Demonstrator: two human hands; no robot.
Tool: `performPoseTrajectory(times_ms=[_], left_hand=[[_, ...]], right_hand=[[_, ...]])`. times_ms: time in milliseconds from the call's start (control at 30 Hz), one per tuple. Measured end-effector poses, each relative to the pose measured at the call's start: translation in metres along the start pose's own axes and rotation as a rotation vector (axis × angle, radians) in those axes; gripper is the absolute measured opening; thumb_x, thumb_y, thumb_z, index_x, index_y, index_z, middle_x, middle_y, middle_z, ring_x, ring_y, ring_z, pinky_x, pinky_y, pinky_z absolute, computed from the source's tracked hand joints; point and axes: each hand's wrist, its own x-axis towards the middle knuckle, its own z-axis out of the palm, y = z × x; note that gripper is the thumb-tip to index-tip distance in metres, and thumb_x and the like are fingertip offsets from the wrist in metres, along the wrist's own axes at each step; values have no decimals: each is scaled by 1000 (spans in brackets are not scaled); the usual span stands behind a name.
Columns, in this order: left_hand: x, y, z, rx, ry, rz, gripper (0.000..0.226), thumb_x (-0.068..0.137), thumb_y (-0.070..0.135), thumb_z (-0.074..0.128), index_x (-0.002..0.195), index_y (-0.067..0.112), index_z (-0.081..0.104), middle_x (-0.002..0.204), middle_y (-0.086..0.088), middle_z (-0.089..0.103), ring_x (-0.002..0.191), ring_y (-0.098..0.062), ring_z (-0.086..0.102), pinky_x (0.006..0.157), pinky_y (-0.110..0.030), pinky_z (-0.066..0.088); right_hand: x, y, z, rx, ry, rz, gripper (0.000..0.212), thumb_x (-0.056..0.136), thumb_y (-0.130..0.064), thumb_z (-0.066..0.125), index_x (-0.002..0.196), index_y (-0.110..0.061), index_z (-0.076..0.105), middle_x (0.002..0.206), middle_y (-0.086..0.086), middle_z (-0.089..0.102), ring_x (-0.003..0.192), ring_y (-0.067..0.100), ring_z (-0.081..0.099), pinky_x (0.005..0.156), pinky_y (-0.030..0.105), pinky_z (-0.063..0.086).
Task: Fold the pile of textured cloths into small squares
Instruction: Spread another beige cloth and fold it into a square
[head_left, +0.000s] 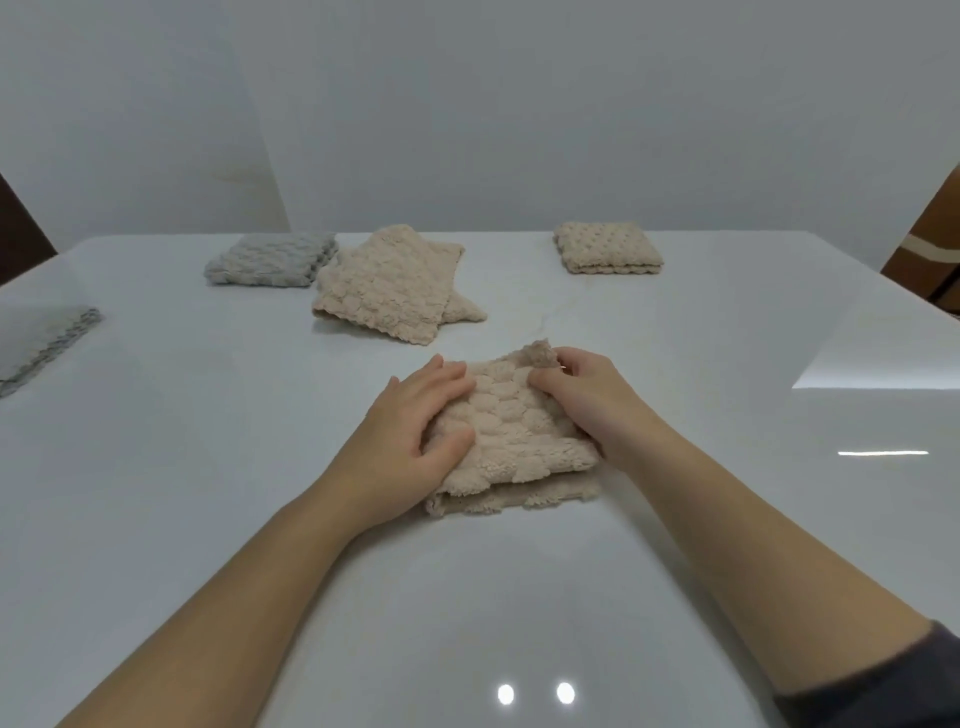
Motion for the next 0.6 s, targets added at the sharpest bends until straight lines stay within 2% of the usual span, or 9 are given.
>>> performPoseTrajectory(times_ms=[67, 100, 167, 200, 300, 400, 467, 533, 600], left_hand=[[1, -3, 2, 41, -37, 13, 63, 80, 55, 40, 137, 30, 50, 149, 20, 35, 142, 11, 10, 122, -40, 5], [2, -5, 2, 47, -45, 19, 63, 80, 54, 40, 136, 30, 51, 149, 19, 35, 142, 11, 10, 122, -39, 3], [2, -7, 2, 51, -45, 27, 62, 79, 53, 40, 135, 30, 51, 149, 19, 36, 142, 11, 9, 121, -37, 1], [2, -7, 2, 56, -44, 29, 62, 79, 54, 40, 135, 31, 52, 149, 20, 36, 142, 11, 9, 121, -37, 0], [1, -7, 2, 67, -49, 37, 62, 78, 55, 40, 135, 32, 51, 149, 19, 35, 142, 10, 9, 121, -38, -1], [2, -7, 1, 42, -26, 20, 65, 80, 57, 39, 139, 31, 46, 152, 16, 31, 144, 6, 11, 122, -41, 2], [7, -7, -1, -7, 29, -52, 66, 84, 56, 37, 144, 29, 38, 153, 12, 30, 143, 1, 19, 120, -46, 11], [12, -7, -6, -97, 43, -166, 62, 89, 49, 37, 147, 27, 33, 147, 15, 35, 137, -1, 27, 119, -47, 15], [15, -9, -11, -184, 0, -256, 56, 93, 41, 37, 148, 29, 31, 135, 25, 41, 130, 1, 33, 120, -46, 12]], right_hand=[[0, 1, 0, -77, 23, -43, 16, 81, -22, 62, 90, -9, 68, 84, 12, 71, 76, 30, 68, 75, 44, 56], [1, 2, -1, -117, 44, -71, 15, 81, -23, 63, 91, -14, 68, 83, 10, 71, 77, 28, 68, 74, 43, 55], [1, 4, -4, -239, 83, -115, 14, 85, -24, 64, 99, -22, 65, 79, -3, 67, 71, 12, 62, 62, 29, 49], [1, 6, -6, -322, 102, -130, 22, 86, -25, 64, 108, -24, 62, 85, -8, 65, 74, 7, 60, 63, 24, 46], [-1, 10, -10, -542, 188, -202, 45, 91, -30, 58, 135, -24, 49, 117, -6, 59, 98, 14, 60, 85, 33, 49], [-8, -1, -4, -608, 253, -373, 48, 99, -27, 45, 146, -18, 38, 144, 1, 46, 128, 19, 46, 107, 40, 37], [-14, -7, 5, -724, 92, -411, 54, 103, -32, 33, 153, -14, 23, 158, 4, 26, 146, 22, 22, 118, 43, 19], [-18, -3, 16, -930, -140, -354, 62, 104, -44, 21, 156, -16, 4, 164, -1, -1, 150, 18, -6, 121, 49, -1], [-19, 5, 18, -1064, -274, -293, 65, 102, -51, 15, 156, -20, -2, 163, -4, -11, 149, 16, -16, 119, 52, -9]])
